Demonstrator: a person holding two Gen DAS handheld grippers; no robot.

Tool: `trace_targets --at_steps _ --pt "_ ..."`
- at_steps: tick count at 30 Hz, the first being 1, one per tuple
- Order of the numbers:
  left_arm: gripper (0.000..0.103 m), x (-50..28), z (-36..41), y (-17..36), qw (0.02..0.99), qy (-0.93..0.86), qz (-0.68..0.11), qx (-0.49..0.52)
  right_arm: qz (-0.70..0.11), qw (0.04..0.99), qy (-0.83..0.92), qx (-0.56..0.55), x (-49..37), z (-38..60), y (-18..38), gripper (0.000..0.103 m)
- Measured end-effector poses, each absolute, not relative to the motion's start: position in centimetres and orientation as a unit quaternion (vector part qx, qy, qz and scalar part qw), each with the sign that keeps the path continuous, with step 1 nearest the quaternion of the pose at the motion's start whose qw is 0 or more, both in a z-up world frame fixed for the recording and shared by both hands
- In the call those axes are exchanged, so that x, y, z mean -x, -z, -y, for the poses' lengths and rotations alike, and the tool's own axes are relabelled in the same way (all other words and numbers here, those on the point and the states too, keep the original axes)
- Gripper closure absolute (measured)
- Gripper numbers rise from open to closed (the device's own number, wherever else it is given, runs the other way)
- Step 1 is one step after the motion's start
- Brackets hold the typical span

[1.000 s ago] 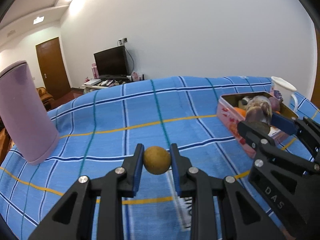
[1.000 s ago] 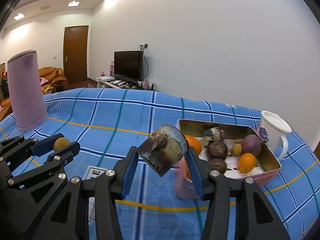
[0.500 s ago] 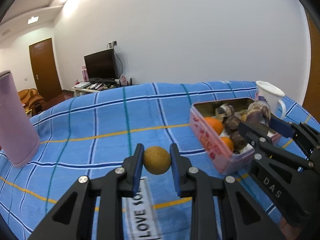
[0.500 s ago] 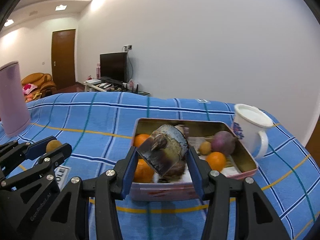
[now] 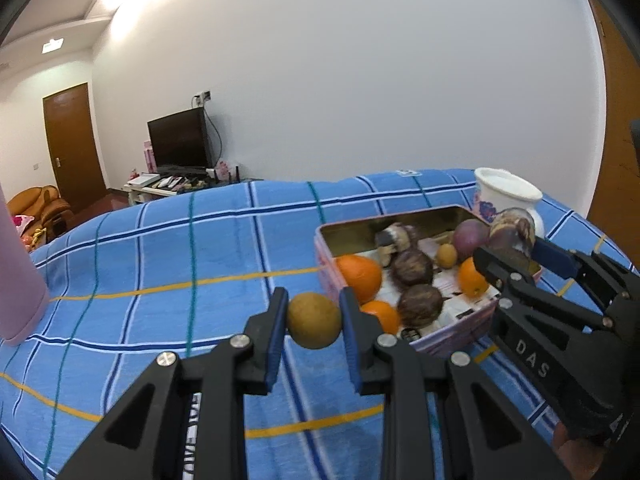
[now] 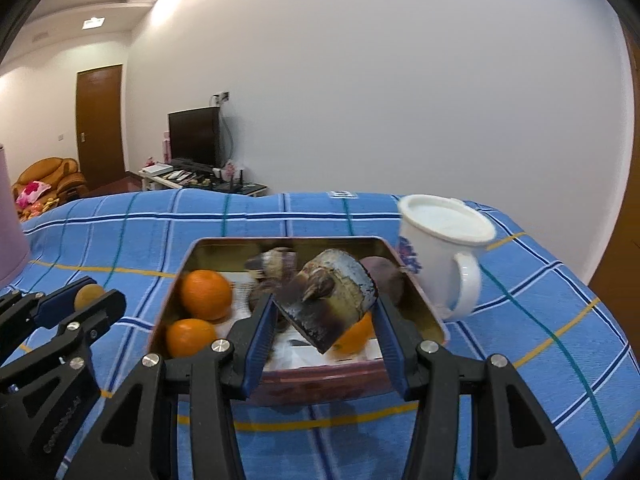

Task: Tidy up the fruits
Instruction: 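Lower both items into the tin and open the right tool, then the left tool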

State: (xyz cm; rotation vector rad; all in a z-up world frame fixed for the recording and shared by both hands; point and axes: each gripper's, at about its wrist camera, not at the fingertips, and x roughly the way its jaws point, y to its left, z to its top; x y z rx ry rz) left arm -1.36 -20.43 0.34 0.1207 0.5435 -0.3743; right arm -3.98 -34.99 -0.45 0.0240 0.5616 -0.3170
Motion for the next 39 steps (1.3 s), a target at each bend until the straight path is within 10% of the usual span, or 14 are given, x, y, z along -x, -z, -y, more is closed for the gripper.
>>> trace_targets --at_steps 39 --pt "0.075 -4.0 27.5 0.8 0.927 0.204 -0.315 -0.011 -0.310 0.936 0.169 -0.011 -2.9 40.9 1.7 0.052"
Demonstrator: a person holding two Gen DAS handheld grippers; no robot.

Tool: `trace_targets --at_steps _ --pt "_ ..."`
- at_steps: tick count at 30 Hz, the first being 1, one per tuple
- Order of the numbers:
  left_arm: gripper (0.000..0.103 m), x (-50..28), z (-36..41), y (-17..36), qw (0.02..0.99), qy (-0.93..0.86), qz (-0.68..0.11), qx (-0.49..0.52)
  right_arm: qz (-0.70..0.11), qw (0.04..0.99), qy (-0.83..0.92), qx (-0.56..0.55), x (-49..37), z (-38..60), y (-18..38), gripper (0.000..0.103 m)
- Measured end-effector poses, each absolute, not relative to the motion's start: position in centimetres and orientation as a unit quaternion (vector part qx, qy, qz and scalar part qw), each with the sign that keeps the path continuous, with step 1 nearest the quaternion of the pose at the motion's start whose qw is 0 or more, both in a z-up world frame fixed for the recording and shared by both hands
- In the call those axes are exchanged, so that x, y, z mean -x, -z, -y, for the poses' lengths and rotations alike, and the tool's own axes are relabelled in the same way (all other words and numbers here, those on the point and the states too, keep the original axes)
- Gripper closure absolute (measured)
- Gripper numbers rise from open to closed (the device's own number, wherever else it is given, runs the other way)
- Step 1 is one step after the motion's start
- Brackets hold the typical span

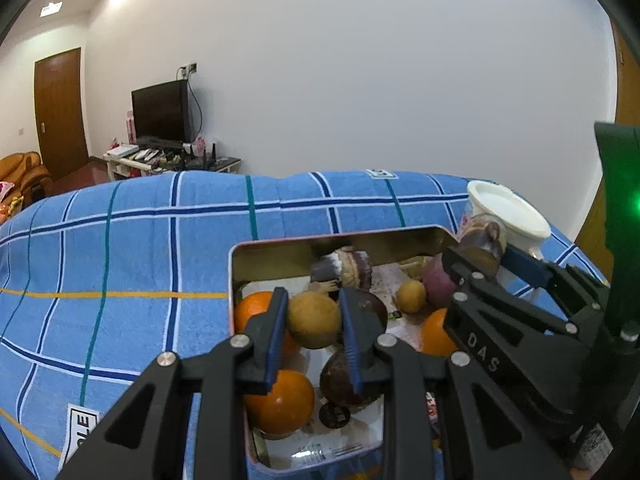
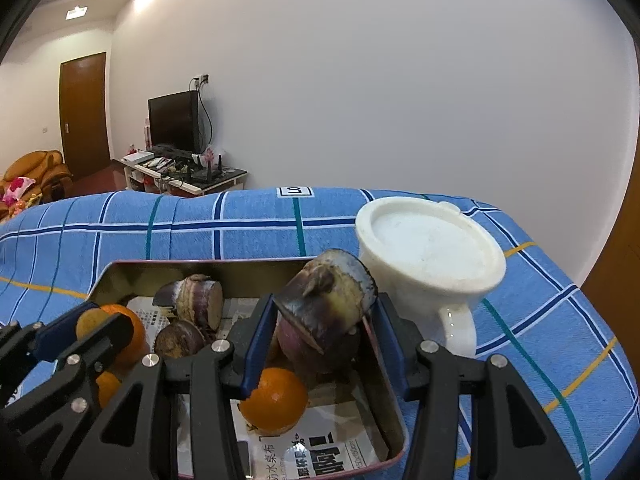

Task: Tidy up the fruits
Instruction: 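Lower both items into the tin and open the right tool, then the left tool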

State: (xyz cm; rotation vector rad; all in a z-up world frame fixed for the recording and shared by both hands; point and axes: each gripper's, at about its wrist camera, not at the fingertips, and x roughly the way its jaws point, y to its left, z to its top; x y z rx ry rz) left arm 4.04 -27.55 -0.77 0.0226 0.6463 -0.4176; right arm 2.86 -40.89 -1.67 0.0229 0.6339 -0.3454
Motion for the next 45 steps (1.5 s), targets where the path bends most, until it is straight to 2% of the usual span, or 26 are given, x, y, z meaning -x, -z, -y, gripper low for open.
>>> trace_targets --at_steps 45 --pt "0.076 -4.4 28.5 1.1 0.922 0.196 -0.331 -0.038 -0.343 0.937 0.054 0.047 -6.3 40.7 3.0 0.050"
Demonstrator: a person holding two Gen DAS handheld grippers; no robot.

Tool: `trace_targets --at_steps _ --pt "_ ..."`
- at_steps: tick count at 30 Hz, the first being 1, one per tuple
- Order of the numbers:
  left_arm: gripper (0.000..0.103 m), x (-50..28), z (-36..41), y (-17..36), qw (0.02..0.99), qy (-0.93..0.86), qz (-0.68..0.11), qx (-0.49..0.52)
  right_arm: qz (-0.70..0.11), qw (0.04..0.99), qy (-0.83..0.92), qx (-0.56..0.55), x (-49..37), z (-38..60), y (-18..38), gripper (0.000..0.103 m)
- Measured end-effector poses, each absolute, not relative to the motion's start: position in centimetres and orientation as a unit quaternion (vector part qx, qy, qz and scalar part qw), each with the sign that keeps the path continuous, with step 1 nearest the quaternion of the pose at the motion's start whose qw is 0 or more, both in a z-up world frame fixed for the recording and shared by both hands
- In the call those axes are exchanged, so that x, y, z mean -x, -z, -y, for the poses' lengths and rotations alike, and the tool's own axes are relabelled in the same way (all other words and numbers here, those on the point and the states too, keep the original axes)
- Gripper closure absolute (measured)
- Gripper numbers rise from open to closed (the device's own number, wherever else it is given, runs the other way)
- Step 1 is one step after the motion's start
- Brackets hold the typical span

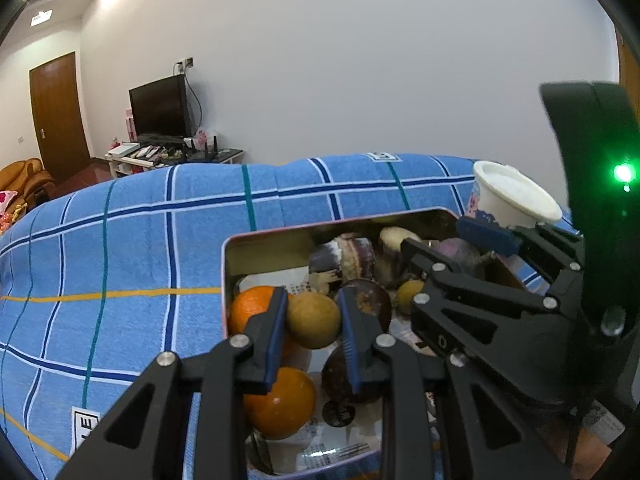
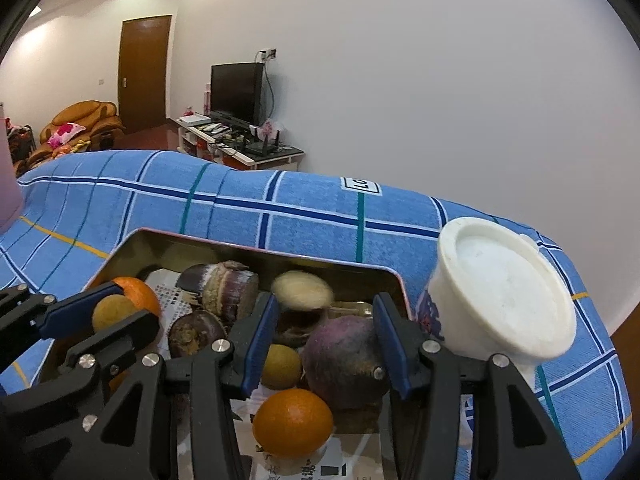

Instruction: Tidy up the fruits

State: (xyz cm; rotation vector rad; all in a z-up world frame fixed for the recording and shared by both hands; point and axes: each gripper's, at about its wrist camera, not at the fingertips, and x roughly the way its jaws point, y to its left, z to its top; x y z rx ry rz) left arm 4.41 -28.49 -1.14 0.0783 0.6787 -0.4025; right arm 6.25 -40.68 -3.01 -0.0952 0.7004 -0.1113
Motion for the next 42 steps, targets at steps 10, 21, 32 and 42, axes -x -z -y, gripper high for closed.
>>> trace_targets --at_steps 10,21,32,42 --pt "0.076 -4.5 28.5 1.2 0.921 0.202 -0.331 -0.041 -0.326 0.944 0.048 0.022 -4.7 41.3 2.0 0.047" --pt "0.075 -4.5 29.7 1.3 0.922 0.194 -0.332 -0.050 -0.289 0.954 0.070 -0.048 -2.3 42.8 0.8 0.035" --pt "0.000 -3.3 29.9 0.5 0.939 0.169 -0.291 -0.066 -0.254 0.961 0.067 -0.084 -1.2 43.3 0.2 0.035" --pt "0.000 -2.3 28.0 -0.9 0.954 0.155 -0.254 -0.043 -0.196 0.972 0.084 -0.100 0.3 43.1 -0.5 0.031"
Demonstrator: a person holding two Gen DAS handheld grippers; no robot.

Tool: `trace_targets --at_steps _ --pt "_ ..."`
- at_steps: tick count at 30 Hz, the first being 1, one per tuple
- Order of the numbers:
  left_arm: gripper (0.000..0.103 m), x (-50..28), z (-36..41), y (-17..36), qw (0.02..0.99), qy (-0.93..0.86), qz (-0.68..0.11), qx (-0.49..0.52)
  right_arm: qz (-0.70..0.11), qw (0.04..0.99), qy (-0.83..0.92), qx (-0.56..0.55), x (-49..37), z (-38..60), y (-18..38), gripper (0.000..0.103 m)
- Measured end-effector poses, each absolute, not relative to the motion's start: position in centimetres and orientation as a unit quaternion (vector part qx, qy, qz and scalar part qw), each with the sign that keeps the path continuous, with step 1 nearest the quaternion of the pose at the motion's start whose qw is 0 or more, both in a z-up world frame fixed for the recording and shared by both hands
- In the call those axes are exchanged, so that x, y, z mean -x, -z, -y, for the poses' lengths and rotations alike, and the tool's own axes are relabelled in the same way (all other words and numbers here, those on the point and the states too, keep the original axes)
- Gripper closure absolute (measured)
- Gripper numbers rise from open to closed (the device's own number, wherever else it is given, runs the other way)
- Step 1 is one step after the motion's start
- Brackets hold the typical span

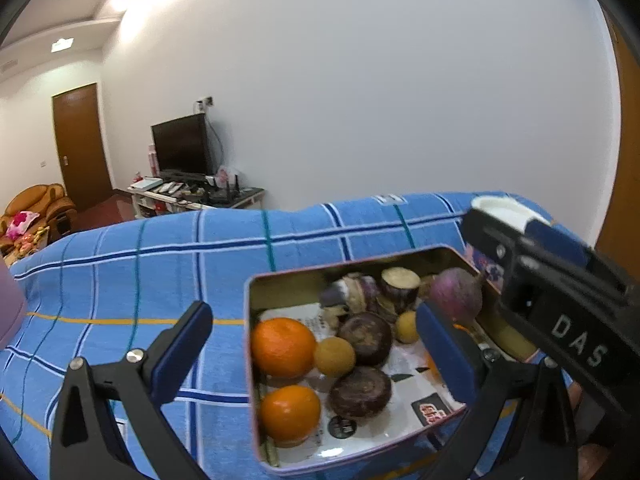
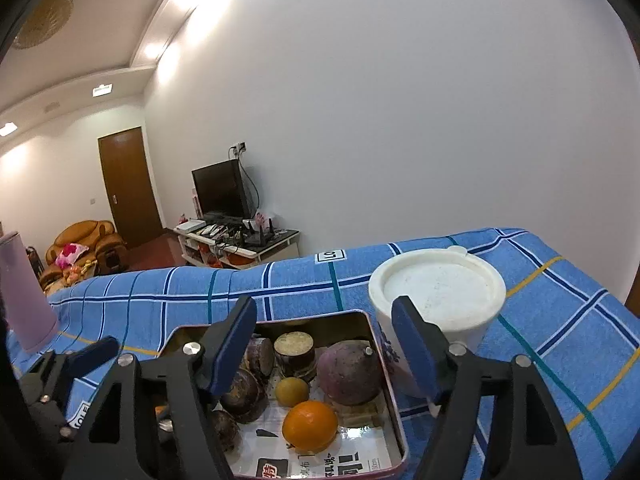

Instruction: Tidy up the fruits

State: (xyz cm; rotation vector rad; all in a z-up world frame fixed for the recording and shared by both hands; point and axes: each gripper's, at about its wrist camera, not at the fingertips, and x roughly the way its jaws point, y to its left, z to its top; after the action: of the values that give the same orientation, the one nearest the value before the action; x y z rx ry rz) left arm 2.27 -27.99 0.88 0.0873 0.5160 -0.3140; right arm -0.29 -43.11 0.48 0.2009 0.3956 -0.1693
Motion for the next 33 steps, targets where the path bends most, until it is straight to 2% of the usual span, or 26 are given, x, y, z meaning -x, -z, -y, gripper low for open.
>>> trace_targets --at_steps 10,33 --pt "0.000 -0.8 25.4 -1.6 0.968 0.114 -0.222 -0.038 -0.151 0.984 0.072 -0.068 2.1 40.8 -0.4 0.031" --pt "0.000 2.7 24.1 -1.2 0.973 0.119 -0.192 -0.041 -0.126 0.985 0.106 -0.043 5.9 38.8 -0.9 0.031"
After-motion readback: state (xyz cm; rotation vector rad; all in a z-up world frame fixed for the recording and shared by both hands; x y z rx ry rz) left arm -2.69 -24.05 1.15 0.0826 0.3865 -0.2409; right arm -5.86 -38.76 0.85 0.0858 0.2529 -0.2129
